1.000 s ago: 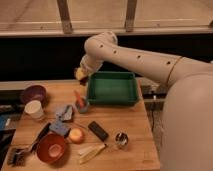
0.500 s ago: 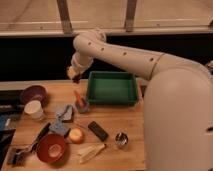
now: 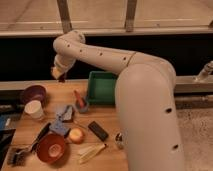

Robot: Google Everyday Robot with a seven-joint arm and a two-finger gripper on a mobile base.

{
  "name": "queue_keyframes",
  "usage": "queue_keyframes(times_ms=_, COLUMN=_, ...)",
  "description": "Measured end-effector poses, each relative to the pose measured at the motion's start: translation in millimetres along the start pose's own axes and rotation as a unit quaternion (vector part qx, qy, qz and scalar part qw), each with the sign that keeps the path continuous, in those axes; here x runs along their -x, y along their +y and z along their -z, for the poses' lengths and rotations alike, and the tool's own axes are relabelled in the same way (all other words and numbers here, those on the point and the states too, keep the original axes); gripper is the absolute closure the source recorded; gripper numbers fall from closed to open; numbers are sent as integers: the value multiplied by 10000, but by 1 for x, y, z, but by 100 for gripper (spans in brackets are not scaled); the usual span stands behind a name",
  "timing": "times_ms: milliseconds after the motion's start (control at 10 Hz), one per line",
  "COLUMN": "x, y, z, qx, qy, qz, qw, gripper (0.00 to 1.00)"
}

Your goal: Place grapes in purple bowl

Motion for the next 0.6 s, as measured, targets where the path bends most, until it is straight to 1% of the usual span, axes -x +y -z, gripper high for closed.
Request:
queue_keyframes(times_ms=100, x=16, y=15, z=-17, qx=148, qy=-37, qz=194, qw=9997, gripper=81)
queue_keyframes(times_ms=300, x=31, y=30, z=-33, qx=398, qy=-117, qz=404, qw=9983, gripper=81)
queue_keyframes(times_ms=400, x=39, y=38, z=-39, qx=538, qy=-178, qz=524, qw=9970, gripper=81)
queue_keyframes(times_ms=600, x=50, y=59, z=-50, qx=788, qy=-236, qz=765, qw=9937, gripper=81)
